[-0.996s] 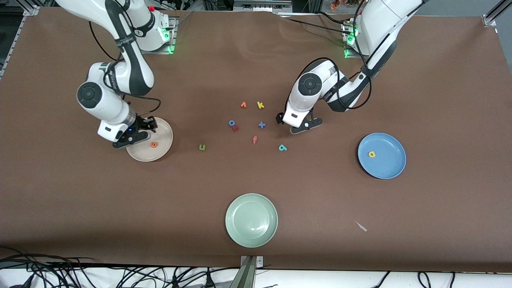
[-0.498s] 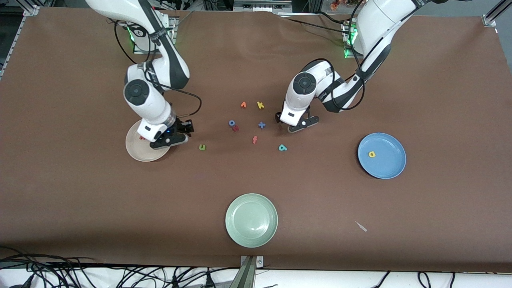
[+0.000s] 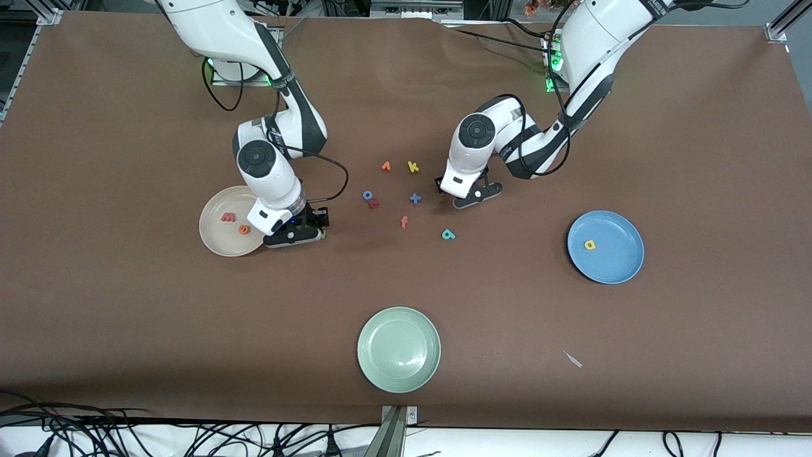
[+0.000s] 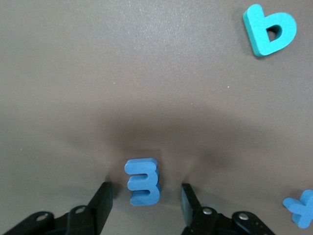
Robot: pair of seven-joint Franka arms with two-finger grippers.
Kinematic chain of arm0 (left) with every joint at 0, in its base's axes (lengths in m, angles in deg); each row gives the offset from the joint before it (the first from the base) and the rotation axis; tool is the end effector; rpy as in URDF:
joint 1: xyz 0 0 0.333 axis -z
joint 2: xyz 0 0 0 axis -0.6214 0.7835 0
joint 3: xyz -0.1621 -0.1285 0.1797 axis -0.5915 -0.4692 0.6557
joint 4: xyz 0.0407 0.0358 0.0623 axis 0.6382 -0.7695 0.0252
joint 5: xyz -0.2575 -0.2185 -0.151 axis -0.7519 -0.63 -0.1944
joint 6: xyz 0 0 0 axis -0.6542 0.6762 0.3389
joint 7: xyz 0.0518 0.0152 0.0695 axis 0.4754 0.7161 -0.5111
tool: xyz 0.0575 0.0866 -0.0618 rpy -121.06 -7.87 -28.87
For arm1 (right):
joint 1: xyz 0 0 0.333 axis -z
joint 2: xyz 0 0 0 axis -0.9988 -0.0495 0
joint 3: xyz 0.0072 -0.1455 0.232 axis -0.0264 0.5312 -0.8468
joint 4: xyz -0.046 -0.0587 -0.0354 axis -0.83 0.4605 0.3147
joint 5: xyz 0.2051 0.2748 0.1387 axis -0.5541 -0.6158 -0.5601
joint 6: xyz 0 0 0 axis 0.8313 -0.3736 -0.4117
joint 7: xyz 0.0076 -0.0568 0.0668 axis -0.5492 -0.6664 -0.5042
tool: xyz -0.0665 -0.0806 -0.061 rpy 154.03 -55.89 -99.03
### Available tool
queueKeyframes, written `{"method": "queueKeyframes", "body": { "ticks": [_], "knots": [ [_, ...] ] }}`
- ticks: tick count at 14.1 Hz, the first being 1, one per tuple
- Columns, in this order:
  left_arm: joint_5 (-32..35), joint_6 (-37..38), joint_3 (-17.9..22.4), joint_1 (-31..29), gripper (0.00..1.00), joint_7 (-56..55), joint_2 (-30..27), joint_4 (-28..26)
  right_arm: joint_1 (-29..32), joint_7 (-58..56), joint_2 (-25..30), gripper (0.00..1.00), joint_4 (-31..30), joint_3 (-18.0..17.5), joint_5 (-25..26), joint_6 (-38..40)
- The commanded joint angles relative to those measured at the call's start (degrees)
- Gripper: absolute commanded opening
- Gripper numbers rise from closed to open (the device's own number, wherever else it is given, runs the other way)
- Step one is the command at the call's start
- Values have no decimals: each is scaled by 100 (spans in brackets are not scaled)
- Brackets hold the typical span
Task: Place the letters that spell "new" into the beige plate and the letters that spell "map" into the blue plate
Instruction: 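Grasp the blue letter with the left gripper while the right gripper grasps green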
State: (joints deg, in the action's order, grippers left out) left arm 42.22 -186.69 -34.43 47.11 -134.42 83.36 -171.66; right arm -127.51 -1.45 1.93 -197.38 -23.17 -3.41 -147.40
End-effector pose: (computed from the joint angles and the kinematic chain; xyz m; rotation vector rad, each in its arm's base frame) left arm 0.3944 -0.3658 0.1385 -3.0625 -0.6075 0.2048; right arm 0.5140 0.2583 0.1660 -3.1066 -0.2573 -0.1620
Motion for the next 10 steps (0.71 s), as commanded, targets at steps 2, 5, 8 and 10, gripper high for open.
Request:
{"method": "queueKeyframes", "body": {
  "ticks": [2, 5, 8, 10],
  "knots": [
    [284, 19, 62, 18, 46, -168, 91, 36, -114, 241, -231, 67, 252, 25, -99, -76],
    [293, 19, 106, 18, 40, -151, 91, 36, -140, 391, -284, 67, 261, -1, -99, -76],
    [293, 19, 114, 10, 37, -125, 91, 45, -140, 566, -337, 66, 235, -1, -108, -76],
    [293, 36, 115, 10, 35, -116, 91, 45, -149, 638, -363, 61, 226, -1, -108, -68]
  ]
}}
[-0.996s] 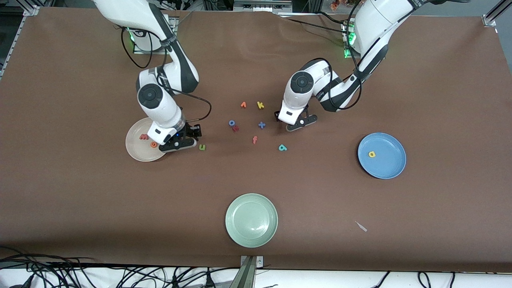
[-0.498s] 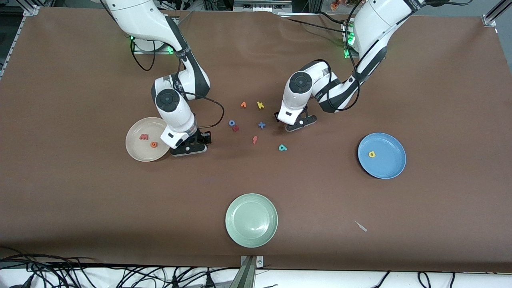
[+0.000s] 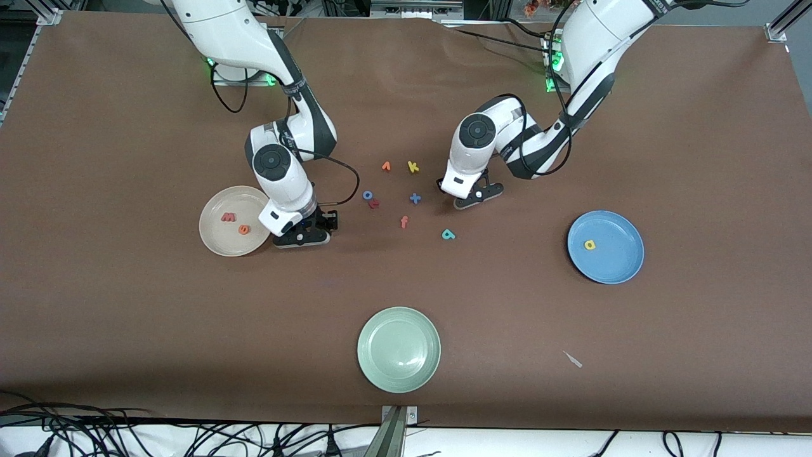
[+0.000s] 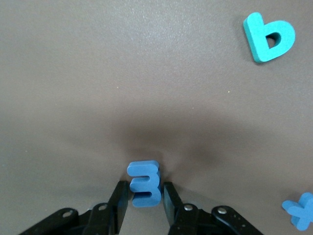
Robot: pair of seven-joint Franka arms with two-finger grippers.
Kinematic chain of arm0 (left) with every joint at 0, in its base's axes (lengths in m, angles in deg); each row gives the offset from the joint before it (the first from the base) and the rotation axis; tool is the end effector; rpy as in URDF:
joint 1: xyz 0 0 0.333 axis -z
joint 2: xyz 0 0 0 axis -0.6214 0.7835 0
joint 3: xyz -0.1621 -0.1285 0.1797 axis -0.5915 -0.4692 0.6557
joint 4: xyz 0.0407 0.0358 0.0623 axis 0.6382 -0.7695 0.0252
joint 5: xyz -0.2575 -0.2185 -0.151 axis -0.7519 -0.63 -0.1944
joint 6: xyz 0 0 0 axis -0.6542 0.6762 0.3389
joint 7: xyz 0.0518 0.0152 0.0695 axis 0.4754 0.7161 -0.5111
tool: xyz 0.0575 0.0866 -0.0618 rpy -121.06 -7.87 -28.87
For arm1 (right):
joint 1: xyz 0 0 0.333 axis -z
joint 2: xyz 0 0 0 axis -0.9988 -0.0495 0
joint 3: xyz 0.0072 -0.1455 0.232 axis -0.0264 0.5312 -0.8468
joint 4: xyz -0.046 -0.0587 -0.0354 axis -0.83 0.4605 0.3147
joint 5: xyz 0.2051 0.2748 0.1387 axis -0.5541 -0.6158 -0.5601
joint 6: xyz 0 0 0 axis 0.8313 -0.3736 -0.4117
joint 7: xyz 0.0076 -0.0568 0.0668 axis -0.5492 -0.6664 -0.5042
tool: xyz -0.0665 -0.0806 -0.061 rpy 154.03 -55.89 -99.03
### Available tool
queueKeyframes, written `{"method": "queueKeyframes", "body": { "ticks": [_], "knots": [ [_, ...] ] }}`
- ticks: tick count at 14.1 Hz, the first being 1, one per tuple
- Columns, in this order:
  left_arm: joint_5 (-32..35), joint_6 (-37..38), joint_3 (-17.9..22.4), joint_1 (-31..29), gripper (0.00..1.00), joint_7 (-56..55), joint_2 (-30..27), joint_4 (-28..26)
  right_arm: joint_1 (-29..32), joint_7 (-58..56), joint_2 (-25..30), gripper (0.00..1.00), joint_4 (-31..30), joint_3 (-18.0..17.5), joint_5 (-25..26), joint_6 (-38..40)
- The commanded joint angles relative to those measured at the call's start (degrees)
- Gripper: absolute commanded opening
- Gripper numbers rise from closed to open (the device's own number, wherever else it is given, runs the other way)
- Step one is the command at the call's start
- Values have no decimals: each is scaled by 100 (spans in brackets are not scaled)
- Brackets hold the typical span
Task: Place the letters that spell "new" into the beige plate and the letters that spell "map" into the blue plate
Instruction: 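Grasp the blue letter with the left gripper while the right gripper grasps green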
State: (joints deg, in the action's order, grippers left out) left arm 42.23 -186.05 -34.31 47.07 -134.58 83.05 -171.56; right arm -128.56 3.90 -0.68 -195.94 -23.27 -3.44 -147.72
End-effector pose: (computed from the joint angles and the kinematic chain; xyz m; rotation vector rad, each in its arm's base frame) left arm 0.3961 -0.3639 0.1403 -3.0532 -0.6134 0.2010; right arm 0.5107 0.2691 0.1500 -3.1228 -0.1483 -0.1467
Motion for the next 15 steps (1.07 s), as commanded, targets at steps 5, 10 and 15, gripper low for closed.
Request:
{"method": "queueKeyframes", "body": {
  "ticks": [5, 10, 15],
  "knots": [
    [292, -1, 102, 14, 25, -91, 122, 35, -44, 60, -102, 23, 91, 8, -96, -36],
    [292, 357, 76, -21, 17, -91, 61, 306, 0, -387, 20, 12, 91, 78, -87, 139],
    [257, 1140, 67, -39, 17, 268, 43, 852, 9, -1926, 723, 12, 4, 992, -96, 1633]
  ]
}}
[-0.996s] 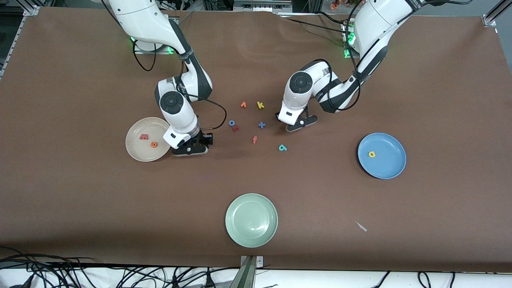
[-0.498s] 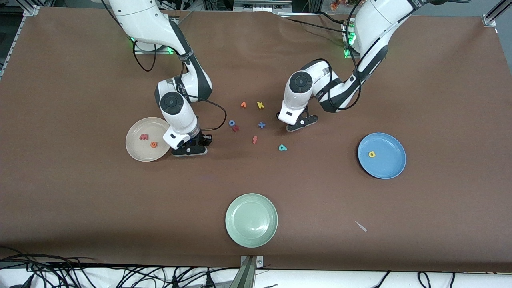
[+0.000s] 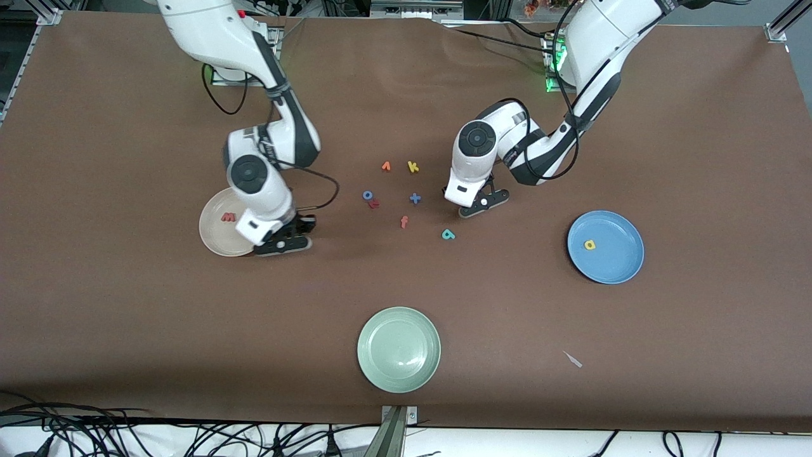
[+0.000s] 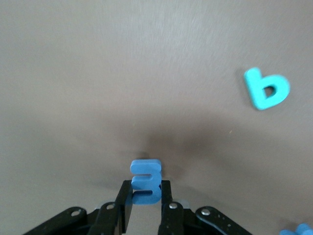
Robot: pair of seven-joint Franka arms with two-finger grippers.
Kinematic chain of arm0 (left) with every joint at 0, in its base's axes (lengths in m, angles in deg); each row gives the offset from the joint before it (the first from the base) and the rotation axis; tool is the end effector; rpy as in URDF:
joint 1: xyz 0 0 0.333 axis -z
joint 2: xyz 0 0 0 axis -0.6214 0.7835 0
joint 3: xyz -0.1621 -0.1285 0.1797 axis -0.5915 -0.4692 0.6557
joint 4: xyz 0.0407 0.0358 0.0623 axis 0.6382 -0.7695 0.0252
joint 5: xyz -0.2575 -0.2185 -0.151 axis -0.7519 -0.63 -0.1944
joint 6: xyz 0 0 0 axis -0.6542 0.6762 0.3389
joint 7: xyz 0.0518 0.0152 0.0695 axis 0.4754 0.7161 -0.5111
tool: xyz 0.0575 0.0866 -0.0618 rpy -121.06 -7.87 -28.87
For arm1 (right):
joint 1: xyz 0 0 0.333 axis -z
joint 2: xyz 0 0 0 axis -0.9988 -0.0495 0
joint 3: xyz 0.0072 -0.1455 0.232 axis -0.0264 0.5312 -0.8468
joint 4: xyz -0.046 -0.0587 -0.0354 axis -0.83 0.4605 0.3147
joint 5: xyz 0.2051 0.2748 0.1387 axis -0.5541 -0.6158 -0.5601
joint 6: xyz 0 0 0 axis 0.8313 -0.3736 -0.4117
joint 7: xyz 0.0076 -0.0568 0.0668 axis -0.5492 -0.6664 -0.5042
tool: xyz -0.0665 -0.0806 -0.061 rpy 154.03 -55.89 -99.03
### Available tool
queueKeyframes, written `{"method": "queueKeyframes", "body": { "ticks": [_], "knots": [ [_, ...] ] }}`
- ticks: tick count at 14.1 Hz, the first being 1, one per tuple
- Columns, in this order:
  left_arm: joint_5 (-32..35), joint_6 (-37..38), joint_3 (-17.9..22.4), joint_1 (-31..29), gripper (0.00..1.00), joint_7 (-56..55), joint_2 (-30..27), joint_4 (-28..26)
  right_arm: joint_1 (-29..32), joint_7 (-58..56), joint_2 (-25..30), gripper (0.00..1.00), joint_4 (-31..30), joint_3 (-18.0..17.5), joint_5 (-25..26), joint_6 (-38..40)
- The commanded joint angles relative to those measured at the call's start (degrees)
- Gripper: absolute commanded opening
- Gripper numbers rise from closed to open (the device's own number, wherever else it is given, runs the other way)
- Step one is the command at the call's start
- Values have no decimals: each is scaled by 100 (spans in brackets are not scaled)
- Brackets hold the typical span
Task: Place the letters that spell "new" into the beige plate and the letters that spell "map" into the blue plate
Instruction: 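Place the blue letter on the blue plate while the right gripper places green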
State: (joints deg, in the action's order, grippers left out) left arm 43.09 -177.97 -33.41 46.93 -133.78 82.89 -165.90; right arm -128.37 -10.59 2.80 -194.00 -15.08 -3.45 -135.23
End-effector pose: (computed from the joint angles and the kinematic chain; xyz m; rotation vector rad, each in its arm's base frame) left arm 0.4277 -0.3563 0.1602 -2.9871 -0.6176 0.1705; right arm 0.5417 0.1989 0.1882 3.0657 0.3408 0.0009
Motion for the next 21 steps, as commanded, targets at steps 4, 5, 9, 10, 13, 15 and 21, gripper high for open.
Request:
{"method": "queueKeyframes", "body": {
  "ticks": [4, 5, 9, 10, 13, 15, 21],
  "knots": [
    [83, 946, -23, -279, 17, 1004, 67, 690, -10, -1137, 559, 13, -682, 665, -95, 369],
    [66, 1175, -23, -358, 17, 1250, 59, 813, -10, -1138, 690, 13, -883, 718, -95, 360],
    [-93, 2080, -32, -780, 17, 2524, 50, 1296, -10, -1217, 1148, 60, -1421, 886, -104, 307],
    [-93, 2274, -32, -929, 17, 2918, 41, 1376, -10, -1208, 1149, 74, -1422, 886, -104, 307],
    [-93, 2591, -49, -1447, 17, 4035, -56, 1447, -10, -1217, 1166, 76, -1334, 895, -104, 350],
    [-84, 2793, -49, -1738, 17, 4703, -117, 1447, -10, -1435, 1193, 78, -1167, 1078, -95, 429],
    [117, 2944, 3, -2529, 18, 6515, -82, 1403, -10, -2306, 1202, 82, -877, 1615, -95, 641]
  ]
}}
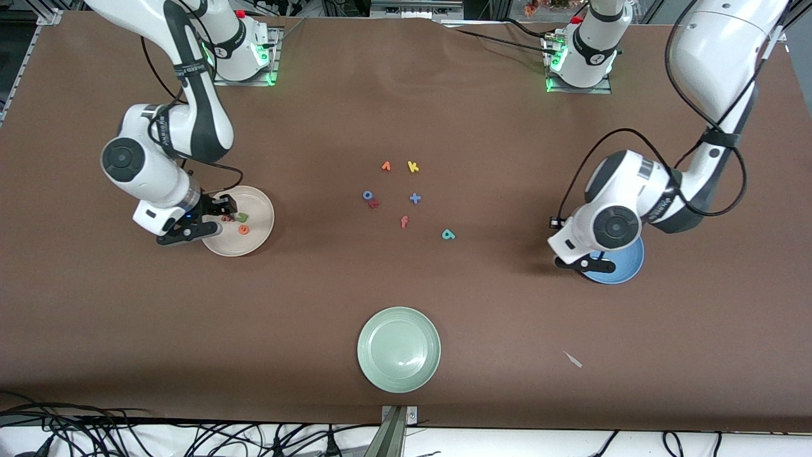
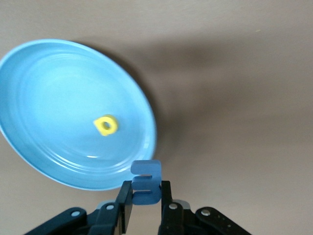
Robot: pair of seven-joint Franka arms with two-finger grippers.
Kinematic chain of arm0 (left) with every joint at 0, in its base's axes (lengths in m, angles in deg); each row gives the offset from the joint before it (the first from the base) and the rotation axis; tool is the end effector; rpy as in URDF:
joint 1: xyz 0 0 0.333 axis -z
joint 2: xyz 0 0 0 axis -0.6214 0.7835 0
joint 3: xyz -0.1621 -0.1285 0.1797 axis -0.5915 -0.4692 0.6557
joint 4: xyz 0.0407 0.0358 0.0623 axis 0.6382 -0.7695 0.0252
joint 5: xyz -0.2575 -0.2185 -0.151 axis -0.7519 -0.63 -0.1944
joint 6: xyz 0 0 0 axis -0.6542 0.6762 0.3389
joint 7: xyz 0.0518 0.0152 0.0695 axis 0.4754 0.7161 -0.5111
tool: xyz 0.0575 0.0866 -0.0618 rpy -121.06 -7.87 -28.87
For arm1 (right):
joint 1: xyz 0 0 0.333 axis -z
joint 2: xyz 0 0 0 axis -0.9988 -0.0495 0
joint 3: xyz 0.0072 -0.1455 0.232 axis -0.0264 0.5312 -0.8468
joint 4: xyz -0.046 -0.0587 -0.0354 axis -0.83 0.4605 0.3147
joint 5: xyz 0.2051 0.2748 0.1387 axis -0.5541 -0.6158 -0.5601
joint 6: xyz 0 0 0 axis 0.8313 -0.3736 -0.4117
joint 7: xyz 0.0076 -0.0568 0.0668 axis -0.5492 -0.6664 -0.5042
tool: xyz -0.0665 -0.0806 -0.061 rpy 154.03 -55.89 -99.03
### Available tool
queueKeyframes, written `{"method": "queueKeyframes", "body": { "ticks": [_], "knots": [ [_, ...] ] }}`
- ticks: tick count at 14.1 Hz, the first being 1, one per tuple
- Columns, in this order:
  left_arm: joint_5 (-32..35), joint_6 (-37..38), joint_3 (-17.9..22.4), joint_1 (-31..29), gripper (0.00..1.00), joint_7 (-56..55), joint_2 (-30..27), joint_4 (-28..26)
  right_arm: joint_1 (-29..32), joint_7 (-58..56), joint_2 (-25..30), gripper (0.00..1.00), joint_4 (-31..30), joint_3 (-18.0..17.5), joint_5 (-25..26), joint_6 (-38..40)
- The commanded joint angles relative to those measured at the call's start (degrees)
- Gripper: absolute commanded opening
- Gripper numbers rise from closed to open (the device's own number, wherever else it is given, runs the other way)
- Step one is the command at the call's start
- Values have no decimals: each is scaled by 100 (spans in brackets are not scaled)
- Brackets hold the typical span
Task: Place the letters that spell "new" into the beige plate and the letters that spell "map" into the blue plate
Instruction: 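Place the blue letter on the blue plate while the right gripper places green, then return the right arm to rest while the left gripper reaches the teal letter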
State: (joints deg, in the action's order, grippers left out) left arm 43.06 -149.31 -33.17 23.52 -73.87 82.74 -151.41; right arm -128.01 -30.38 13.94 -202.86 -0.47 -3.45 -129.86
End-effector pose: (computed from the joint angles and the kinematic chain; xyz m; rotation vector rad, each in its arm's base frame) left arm 0.5623 -0.1159 0.2209 -2.9415 0.2272 0.5470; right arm 0.5363 0.0487 0.2442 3.0617 0.4526 -0.0661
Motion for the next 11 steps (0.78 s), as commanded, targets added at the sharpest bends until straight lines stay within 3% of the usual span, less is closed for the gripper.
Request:
{"method": "queueKeyframes", "body": {
  "ticks": [1, 5, 6, 7, 9, 11],
  "knots": [
    [286, 60, -21, -293, 19, 691, -23, -37, -46, -389, 88, 82, 9, 216, -94, 104],
    [945, -10, -21, -443, 23, 851, 363, -20, 6, -574, 53, 82, 9, 313, -103, 69],
    [1051, -63, -30, -443, 52, 869, 425, -20, 6, -539, 79, 82, 9, 313, -103, 77],
    [1061, -55, -30, -443, 100, 1069, 417, -11, 6, -495, 105, 82, 18, 313, -112, 112],
    [921, -37, -47, -461, 100, 1159, 347, 76, -2, -294, 298, 83, 131, 295, -348, 235],
    [300, -37, -91, -382, 100, 592, 355, 200, -37, 258, 483, 83, 516, 251, -349, 935]
  ]
}}
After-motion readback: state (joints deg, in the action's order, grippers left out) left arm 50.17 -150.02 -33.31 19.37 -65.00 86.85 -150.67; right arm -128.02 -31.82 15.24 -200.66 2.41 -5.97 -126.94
